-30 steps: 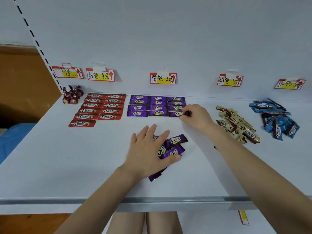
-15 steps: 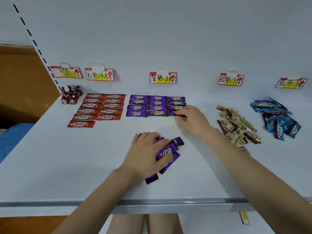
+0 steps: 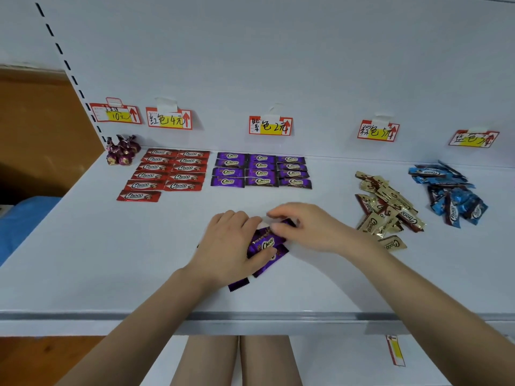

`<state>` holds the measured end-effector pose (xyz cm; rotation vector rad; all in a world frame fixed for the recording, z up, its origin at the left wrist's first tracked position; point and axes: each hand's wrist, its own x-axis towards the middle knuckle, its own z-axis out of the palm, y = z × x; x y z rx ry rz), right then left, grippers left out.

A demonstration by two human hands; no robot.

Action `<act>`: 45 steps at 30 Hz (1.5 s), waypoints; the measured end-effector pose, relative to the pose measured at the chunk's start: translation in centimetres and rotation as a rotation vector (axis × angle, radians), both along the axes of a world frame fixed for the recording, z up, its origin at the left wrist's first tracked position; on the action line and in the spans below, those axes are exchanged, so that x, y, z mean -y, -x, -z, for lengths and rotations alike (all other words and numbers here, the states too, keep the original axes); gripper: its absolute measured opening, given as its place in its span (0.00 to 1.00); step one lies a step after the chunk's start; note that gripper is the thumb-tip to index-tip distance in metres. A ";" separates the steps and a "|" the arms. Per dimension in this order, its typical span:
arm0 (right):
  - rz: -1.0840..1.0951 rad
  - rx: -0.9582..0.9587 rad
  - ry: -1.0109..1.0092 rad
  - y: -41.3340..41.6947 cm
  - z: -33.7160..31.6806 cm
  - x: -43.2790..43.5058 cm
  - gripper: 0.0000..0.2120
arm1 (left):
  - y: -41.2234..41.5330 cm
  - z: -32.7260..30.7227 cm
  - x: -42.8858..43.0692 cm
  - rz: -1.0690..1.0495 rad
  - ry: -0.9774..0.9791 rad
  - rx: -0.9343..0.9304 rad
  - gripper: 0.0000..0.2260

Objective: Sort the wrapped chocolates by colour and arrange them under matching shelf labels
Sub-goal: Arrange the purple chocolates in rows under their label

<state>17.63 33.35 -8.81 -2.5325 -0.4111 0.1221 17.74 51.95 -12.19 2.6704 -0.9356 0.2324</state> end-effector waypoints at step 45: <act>0.058 -0.249 0.071 3.0 -0.3 -5.6 0.12 | -2.9 -3.0 -6.7 -0.553 0.345 -0.127 0.23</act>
